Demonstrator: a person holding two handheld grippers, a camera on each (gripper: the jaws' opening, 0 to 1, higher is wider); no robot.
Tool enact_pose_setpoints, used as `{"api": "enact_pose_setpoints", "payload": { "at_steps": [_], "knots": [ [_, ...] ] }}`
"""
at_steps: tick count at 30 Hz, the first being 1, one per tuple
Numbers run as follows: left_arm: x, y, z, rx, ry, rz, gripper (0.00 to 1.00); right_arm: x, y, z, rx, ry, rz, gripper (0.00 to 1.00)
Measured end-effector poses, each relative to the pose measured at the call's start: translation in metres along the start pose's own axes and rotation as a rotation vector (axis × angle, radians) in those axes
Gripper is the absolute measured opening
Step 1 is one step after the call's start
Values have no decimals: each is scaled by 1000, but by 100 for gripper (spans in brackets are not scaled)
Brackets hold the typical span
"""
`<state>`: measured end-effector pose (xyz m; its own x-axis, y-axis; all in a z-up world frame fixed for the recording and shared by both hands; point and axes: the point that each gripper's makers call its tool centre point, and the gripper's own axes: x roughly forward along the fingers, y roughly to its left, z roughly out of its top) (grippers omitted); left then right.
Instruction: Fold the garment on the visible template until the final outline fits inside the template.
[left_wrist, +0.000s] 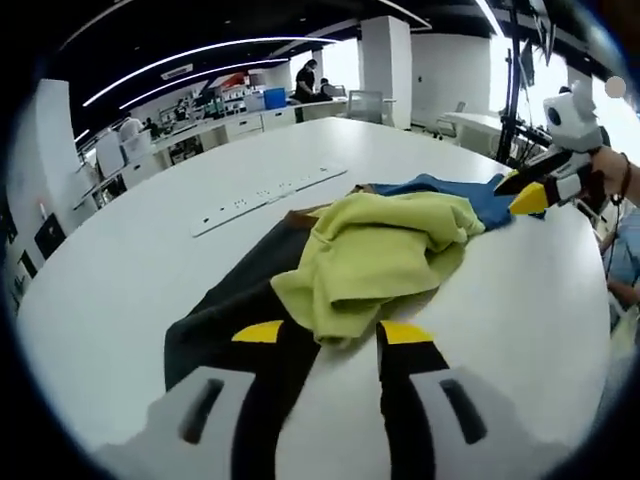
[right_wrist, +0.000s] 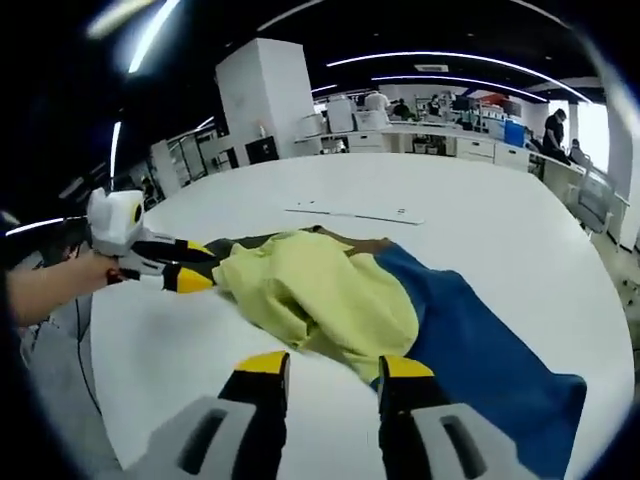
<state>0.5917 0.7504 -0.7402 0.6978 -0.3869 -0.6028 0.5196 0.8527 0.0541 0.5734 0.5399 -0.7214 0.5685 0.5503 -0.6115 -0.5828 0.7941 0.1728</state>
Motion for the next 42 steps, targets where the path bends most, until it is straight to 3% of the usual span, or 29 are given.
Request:
{"api": "enact_pose_setpoints", "payload": {
  "at_steps": [13,21,25,32,42],
  "knots": [
    [15,-8,-11,-6,13,-19,16,48,16,-7,43,12,-12,21],
    [19,-5,-10,-59,-10,-10,0,66,17,-12,85,15,-35,8],
    [16,-5,-6,-75,-21,-8,0,69,16,-15,94,31,-40,0],
    [3,-3,8,-80,-60,4,0,58,23,-8,127,16,-2,0],
    [-18,5,29,-93,-120,36,0,1,27,8,80,-18,26,0]
  ]
}}
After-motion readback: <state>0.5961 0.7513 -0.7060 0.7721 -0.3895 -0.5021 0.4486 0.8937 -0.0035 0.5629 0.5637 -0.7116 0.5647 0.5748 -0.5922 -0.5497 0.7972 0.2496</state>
